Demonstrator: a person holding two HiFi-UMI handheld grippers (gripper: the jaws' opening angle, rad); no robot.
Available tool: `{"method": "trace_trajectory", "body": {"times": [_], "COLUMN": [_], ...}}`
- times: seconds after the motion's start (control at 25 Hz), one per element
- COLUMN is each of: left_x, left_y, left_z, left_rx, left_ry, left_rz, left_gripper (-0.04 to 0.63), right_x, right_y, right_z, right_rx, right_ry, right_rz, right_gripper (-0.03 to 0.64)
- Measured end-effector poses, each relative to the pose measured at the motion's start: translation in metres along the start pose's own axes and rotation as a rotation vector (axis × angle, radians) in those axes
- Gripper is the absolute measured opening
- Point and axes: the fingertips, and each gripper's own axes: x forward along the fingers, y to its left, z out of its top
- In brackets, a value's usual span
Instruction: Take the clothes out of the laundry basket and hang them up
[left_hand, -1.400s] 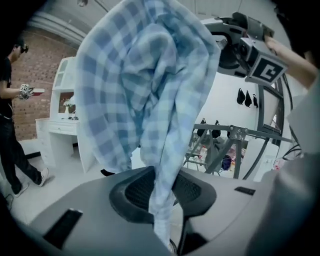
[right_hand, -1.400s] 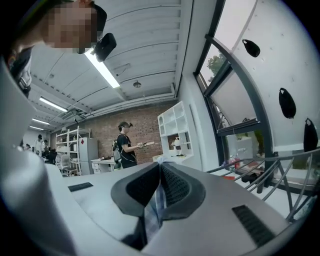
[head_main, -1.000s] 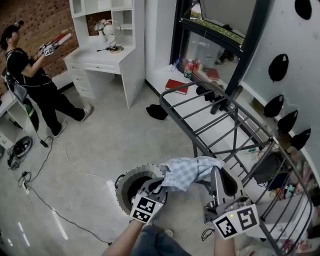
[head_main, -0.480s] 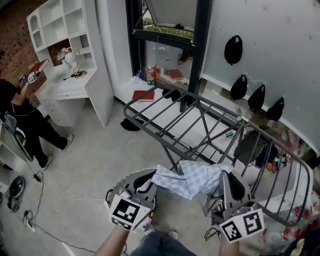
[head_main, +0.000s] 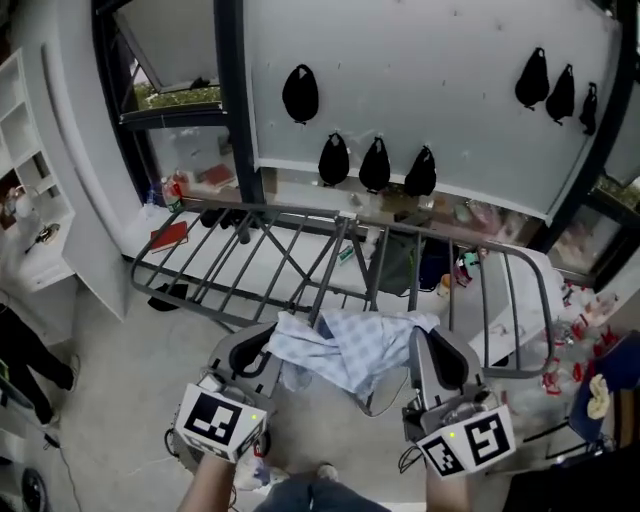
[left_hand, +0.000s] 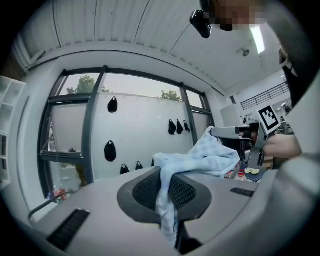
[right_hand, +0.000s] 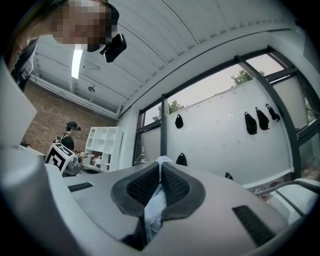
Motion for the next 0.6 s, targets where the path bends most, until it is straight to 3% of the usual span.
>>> {"method": "trace_trajectory", "body": {"times": [0.28, 0.6], "left_x": [0.067, 0.12], "left_y": [-0.073, -0.094], "left_z": [0.006, 0.027], "left_rx": [-0.027, -0.028], "left_ry": [-0.021, -0.026], "left_rz": [-0.109, -0.177], "left_gripper": [0.034, 0.034], "right_x": [-0.062, -0.067], "right_y": [-0.08, -0.133], "right_z": [0.015, 0.02], "right_rx": [-0.052, -0.083], "right_ry": [-0.006, -0.004], "right_rz": [-0.152, -0.238], "right_gripper": [0.014, 0.014]}}
